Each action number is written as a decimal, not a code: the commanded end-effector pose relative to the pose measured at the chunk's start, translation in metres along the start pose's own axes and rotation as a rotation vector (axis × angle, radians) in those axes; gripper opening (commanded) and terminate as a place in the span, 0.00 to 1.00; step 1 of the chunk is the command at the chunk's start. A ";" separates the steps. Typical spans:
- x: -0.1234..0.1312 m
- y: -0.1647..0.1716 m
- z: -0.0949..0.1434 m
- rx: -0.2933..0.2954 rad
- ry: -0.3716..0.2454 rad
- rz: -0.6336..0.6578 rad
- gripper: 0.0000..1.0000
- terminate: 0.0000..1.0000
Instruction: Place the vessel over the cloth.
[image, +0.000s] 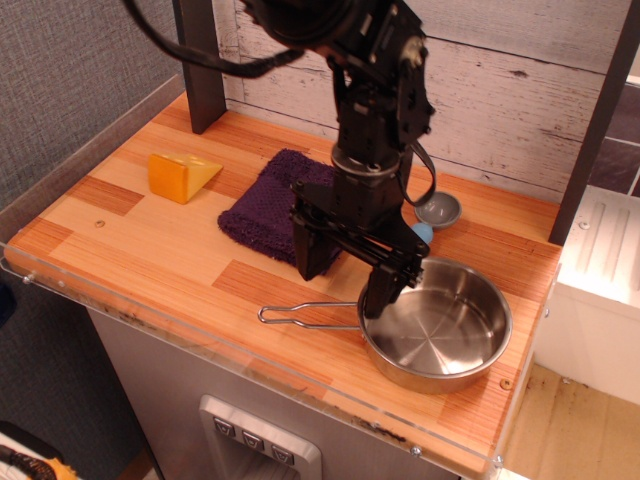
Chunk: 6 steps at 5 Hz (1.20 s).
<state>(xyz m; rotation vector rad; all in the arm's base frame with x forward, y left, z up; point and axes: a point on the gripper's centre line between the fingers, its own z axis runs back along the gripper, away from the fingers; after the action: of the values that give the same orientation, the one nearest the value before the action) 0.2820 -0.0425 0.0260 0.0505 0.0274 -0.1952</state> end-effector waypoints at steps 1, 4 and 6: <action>0.013 -0.010 0.002 0.013 -0.044 -0.019 1.00 0.00; 0.014 -0.021 0.006 -0.014 -0.089 -0.032 0.00 0.00; 0.015 -0.020 0.038 -0.111 -0.157 0.038 0.00 0.00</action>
<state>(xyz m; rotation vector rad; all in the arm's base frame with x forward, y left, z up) 0.2893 -0.0680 0.0497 -0.0740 -0.0747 -0.1536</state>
